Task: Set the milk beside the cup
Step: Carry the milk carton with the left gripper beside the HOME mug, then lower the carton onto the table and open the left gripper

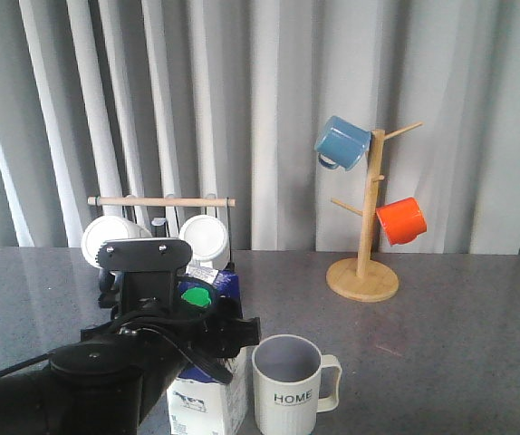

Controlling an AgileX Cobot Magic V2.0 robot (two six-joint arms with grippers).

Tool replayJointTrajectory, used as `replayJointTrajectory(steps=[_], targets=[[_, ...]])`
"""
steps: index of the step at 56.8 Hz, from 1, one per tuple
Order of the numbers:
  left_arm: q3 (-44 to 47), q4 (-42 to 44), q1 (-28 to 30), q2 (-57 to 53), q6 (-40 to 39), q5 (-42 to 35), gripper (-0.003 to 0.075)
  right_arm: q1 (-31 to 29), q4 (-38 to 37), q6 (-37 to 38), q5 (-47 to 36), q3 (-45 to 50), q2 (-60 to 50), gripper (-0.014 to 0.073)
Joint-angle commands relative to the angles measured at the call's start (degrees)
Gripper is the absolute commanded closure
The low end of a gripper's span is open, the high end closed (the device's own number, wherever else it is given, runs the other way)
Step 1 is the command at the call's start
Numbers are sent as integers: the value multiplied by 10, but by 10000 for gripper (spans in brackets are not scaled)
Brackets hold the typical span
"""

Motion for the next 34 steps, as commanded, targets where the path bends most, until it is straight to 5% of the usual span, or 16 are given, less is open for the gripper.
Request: replayJointTrajectory(steps=[1,25,34], targets=[[-18,18,-2,-20,-2,-2,136,-4,-3,-1,-37,-19,-3,602],[-62,65,-9,-83,-1,0,162,-4,-3,-1,-37,-19,-3,602],[-72,108,-9,-135,-1,-12,351,-4,-3,-1,-37,-19,-3,602]])
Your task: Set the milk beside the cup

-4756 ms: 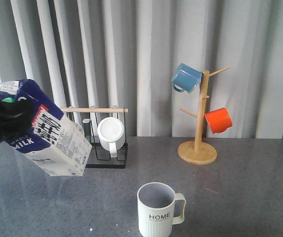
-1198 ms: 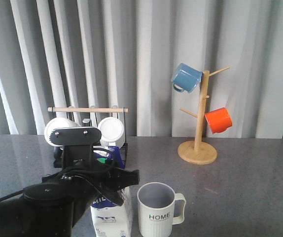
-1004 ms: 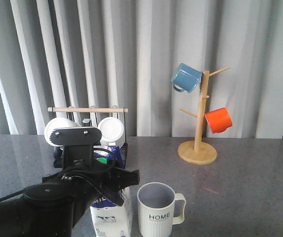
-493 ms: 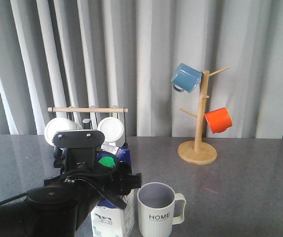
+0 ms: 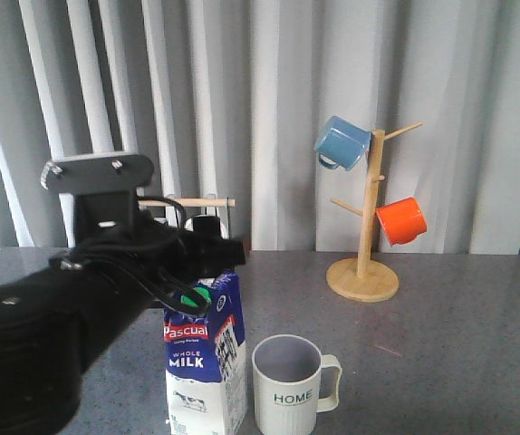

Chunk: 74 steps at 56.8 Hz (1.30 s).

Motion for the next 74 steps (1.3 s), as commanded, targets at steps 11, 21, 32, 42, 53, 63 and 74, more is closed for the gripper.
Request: replayJointTrajectory(steps=[11,21,32,42,53,63,74], targets=[[-22,63,0,-99,0,-21,729,-4,-3,-1,-37,-19,-3,602],[-22,65,0,-118,0,-28,728,-4,-3,-1,-37,-19,-3,602],[-22,65,0,-118,0,-28,728,-4,-3,-1,-37,-19,-3,602],[-22,65,0,-118,-1,-28,728,-4,-3,-1,-37,-19,-3,602],[-40,86,-1,-124,-36,100,728,-4,-3,-1,-37,-19,-3,602],[-49,240,-7,-123,-128,312,728,-4,-3,-1,-37,-19,-3,602],[-6,762,9,-148,-608,455,727,-4,-3,-1,-37,-19,-3,602]])
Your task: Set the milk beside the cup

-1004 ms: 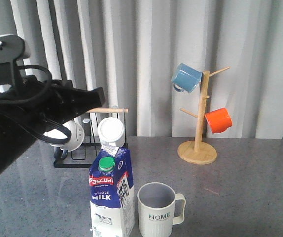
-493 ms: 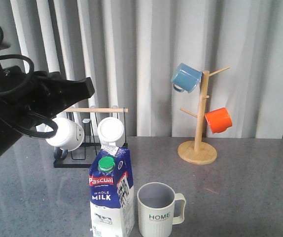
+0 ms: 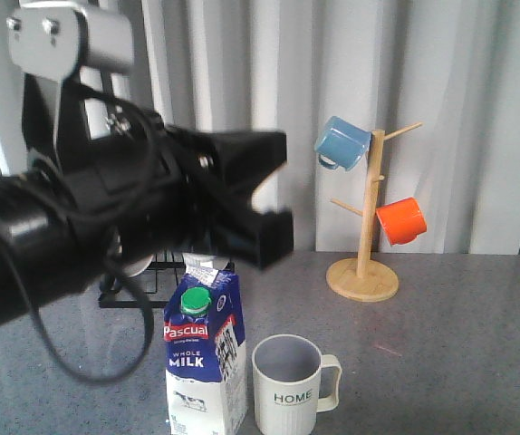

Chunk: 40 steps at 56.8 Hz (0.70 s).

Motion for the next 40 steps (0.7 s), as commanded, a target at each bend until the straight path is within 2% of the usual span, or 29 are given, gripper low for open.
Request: replayJointTrajectory(steps=[1,4,7,11,16,19,27,34,40], targets=[[17,289,11,-39,-281,67,727,-4,-3,-1,-37,-19,-3,602],[45,404,23,-64,-410,118,727,-4,-3,-1,-37,-19,-3,602],[81,475,41,-101,-498,156,727,-4,-3,-1,-37,-19,-3,602],[136,523,73,-161,-537,183,727,-4,-3,-1,-37,-19,-3,602],[206,525,126,-249,-513,162,727,-4,-3,-1,-37,-19,-3,602],[268,511,166,-312,-467,129,727,-4,-3,-1,-37,-19,-3,602],[413,443,274,-463,-372,4,727,-4,-3,-1,-37,-19,-3,602],[552,390,344,-578,-358,-99,726,-4,-3,-1,-37,-19,-3,602],[644,382,376,-641,-373,-124,726,-4,-3,-1,-37,-19,-3,602]])
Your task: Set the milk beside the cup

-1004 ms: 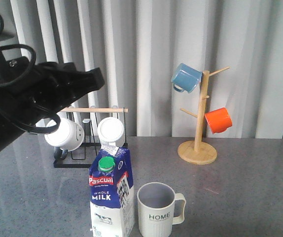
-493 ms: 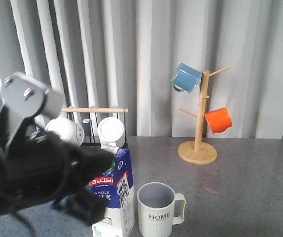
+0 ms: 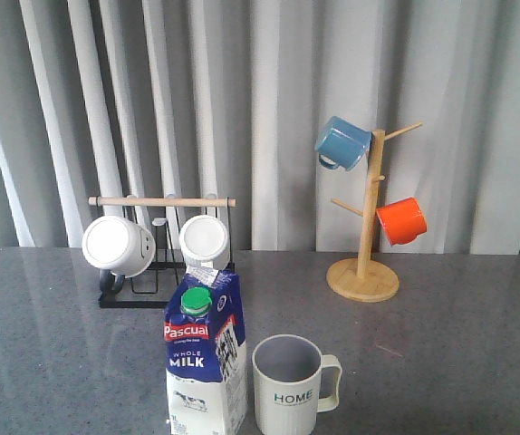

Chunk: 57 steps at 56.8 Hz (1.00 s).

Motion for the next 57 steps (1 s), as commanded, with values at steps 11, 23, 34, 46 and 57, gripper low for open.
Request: replayJointTrajectory(steps=[11,23,34,46,57], targets=[[138,27,28,-110,-111,-64,726,-4,-3,-1,-37,-19,-3,602],[151,33,29,-141,-110,0,726,-4,-3,-1,-37,-19,-3,602],[151,33,29,-141,-110,12,726,-4,-3,-1,-37,-19,-3,602],[151,33,29,-141,-111,-3,726,-4,-3,-1,-37,-19,-3,602],[150,33,28,-140,-111,-1,726,-4,-3,-1,-37,-19,-3,602]])
